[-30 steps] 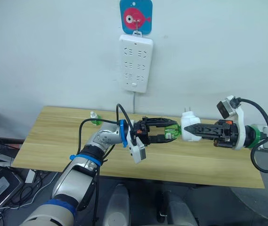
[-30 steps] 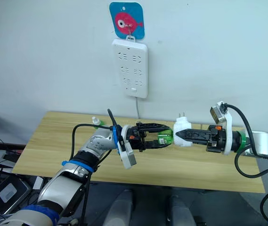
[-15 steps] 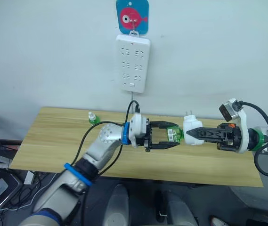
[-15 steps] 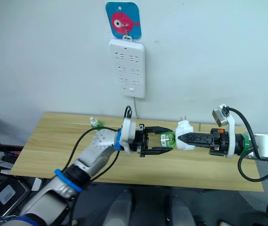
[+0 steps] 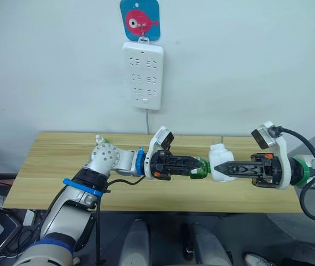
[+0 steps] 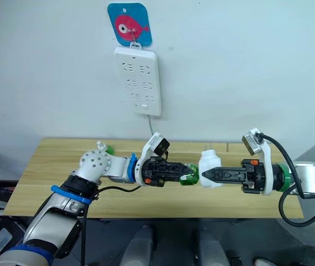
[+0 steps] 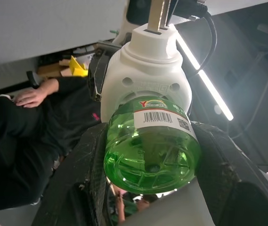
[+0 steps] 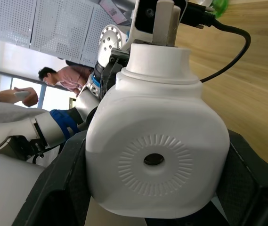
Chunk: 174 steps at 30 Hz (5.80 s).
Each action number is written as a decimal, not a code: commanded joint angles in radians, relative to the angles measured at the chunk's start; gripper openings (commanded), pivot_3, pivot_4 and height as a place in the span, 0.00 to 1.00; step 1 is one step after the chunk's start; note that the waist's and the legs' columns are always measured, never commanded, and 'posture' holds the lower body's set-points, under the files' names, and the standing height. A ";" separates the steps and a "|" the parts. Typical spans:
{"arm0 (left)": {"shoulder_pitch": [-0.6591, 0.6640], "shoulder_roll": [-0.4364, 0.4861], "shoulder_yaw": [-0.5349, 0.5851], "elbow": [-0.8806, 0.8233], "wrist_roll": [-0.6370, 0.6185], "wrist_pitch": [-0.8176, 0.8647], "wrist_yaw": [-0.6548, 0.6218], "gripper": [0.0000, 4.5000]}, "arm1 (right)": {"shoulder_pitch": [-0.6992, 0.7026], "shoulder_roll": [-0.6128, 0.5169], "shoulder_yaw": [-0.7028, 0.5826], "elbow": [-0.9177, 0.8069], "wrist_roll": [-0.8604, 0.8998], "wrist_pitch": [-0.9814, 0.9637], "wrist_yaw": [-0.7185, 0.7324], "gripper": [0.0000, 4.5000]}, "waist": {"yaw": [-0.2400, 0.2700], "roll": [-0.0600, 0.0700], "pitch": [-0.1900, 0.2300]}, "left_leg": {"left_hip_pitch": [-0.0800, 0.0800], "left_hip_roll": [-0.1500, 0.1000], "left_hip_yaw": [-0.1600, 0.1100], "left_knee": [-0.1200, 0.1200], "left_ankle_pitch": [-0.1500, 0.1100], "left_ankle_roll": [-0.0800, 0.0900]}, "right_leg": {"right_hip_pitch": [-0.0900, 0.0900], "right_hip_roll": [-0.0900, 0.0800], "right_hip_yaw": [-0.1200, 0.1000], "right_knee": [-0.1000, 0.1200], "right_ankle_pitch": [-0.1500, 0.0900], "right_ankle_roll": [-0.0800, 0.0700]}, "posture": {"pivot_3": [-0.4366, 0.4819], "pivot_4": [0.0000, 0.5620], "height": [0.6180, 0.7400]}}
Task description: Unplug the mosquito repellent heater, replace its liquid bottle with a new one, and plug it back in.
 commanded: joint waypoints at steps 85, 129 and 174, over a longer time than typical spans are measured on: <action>0.055 0.007 -0.320 -0.127 0.881 -1.845 -0.153 0.50 | -0.065 0.048 -0.075 0.105 -0.006 0.085 0.044 0.67 | 0.078 0.003 0.001 | 0.000 -0.003 0.007 -0.001 -0.001 0.001 | 0.000 -0.004 0.007 -0.002 0.001 0.005 | 0.75 0.42 1.00; 0.182 0.107 0.208 -0.237 0.319 -0.039 -0.146 0.50 | -0.108 0.093 0.263 0.591 -1.360 -0.253 0.122 0.67 | 0.020 0.005 0.006 | -0.002 -0.010 0.002 -0.004 -0.001 0.002 | -0.002 -0.009 0.004 -0.001 -0.006 0.006 | 0.82 0.48 1.00; 0.267 -0.265 0.044 -0.357 1.112 -1.309 -0.153 0.50 | 0.241 0.611 -0.100 -0.463 -0.006 -0.618 -0.801 0.91 | -0.009 0.006 0.006 | -0.003 -0.016 0.004 -0.002 -0.002 0.001 | 0.004 -0.016 0.007 -0.005 -0.006 0.015 | 0.71 0.42 1.00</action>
